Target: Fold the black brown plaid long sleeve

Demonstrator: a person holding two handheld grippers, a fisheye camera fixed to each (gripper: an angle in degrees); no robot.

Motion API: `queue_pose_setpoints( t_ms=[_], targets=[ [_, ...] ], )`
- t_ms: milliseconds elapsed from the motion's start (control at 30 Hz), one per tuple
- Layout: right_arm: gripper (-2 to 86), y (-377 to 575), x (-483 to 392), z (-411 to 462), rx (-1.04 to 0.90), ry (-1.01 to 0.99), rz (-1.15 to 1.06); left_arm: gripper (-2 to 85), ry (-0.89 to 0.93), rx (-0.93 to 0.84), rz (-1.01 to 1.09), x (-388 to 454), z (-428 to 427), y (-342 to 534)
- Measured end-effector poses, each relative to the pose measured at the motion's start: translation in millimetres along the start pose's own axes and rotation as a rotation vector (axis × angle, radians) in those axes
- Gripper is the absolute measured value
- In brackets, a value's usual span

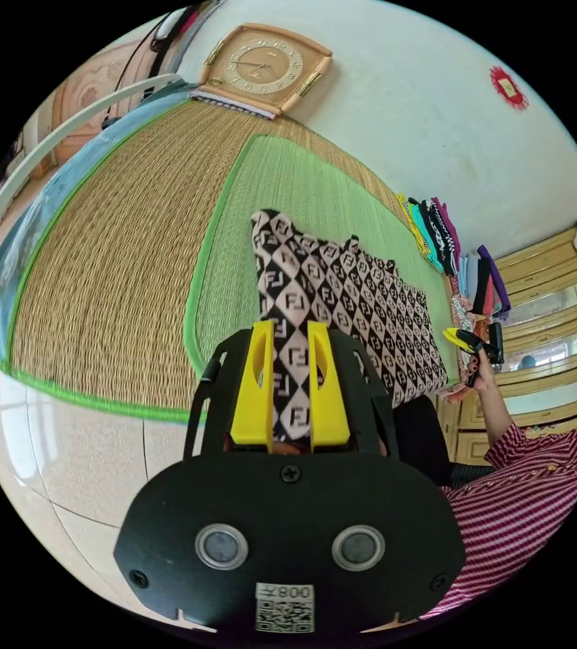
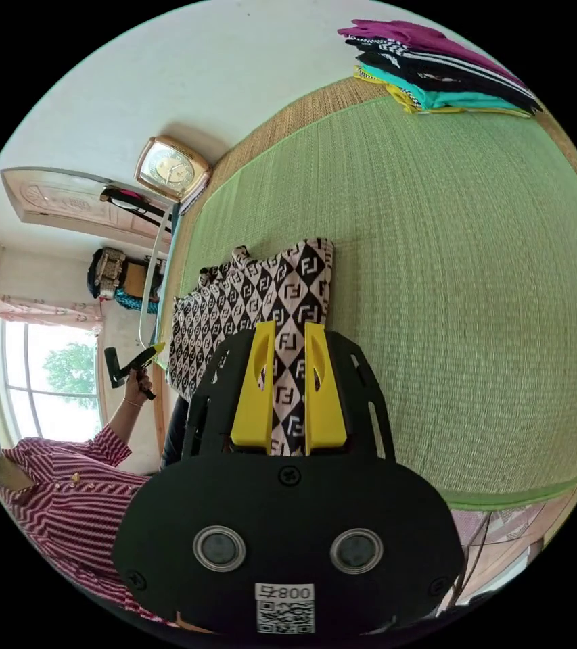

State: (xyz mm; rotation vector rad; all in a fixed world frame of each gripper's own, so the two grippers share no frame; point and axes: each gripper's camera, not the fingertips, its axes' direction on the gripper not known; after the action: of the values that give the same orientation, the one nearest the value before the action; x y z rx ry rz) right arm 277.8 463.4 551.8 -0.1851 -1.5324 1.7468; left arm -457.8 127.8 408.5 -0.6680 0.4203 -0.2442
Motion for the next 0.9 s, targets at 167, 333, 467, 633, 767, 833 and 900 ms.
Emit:
queue_pose_setpoints(
  t_ms=[167,333,467,633,767,833,900],
  targets=[
    [9.1,77.5,25.5,-27.4,-0.025,-0.096,0.081,8.3,0.135,-0.066,-0.127,-36.8,27.4,49.3],
    [8.0,116.5,34.7,-35.3,-0.051,-0.255,0.122,3.5,0.187,-0.060,-0.152,-50.3,40.4,44.7],
    [4.9,120.3,28.3,-41.1,-0.078,-0.248,0.122,2.5,0.111,0.001,-0.102,-49.2,30.4,35.0],
    [3.6,134.0,29.1,-45.1,-0.091,-0.322,0.144,2.3,0.028,-0.035,-0.158,-65.2,61.0,46.3],
    [3.3,141.0,26.7,-62.0,-0.058,-0.354,0.149,2.0,-0.100,0.107,-0.186,-49.2,55.4,71.4],
    [3.1,139.6,20.9,-71.7,-0.056,-0.365,0.136,2.4,-0.069,0.152,-0.103,-22.1,58.9,77.5],
    [3.0,136.9,15.0,-78.3,-0.057,-0.352,0.128,3.2,0.014,0.141,0.032,20.1,78.1,80.3]
  ],
)
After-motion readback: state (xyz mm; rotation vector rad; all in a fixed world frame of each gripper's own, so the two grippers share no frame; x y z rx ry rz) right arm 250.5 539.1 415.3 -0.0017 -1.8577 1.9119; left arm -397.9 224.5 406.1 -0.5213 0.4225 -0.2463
